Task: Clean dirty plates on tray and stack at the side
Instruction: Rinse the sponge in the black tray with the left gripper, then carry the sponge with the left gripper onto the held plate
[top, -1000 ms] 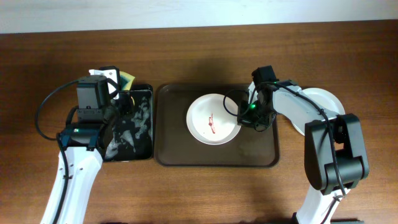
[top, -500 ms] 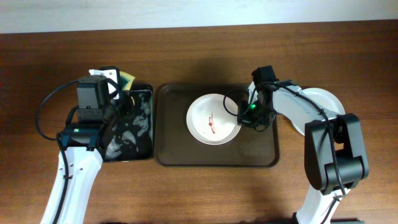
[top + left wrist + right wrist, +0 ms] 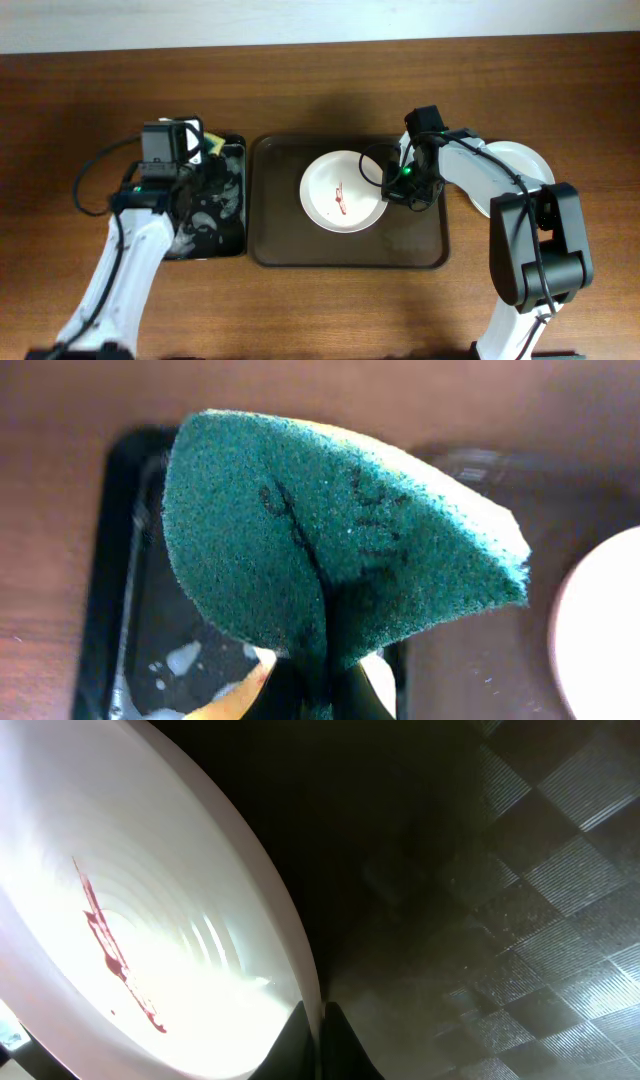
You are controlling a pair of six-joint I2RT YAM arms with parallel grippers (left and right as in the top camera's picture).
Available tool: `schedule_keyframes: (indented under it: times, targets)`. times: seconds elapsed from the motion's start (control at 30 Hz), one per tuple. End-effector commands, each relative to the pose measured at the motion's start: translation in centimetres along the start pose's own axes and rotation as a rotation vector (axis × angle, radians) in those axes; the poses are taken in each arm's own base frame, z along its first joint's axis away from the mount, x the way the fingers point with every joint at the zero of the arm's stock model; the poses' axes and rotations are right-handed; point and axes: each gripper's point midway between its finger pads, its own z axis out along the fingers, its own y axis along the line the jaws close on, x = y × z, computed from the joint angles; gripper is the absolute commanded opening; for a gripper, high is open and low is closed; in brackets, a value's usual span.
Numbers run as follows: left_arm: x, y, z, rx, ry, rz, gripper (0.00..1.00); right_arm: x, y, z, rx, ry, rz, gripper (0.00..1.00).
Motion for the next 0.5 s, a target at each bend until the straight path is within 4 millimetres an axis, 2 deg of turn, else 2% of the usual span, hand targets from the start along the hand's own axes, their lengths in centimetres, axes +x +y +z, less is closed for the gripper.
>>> schedule_keyframes:
  times: [0.0,0.13,0.27,0.47]
  targets:
    - [2.4,0.1,2.9,0.006,0.120,-0.017,0.00,0.4,0.1,0.5,-0.014,0.021,0.000,0.04]
    - [4.9,-0.9,5.4,0.067,0.229,-0.027,0.00,0.4,0.1,0.5,-0.014,0.021,0.001,0.04]
    - [6.6,-2.2,6.9,0.145,0.297,-0.039,0.00,0.4,0.1,0.5,-0.013,0.022,0.000,0.04]
    - [7.3,-3.9,6.9,0.222,0.327,-0.038,0.00,0.4,0.1,0.5,-0.013,0.022,0.000,0.04]
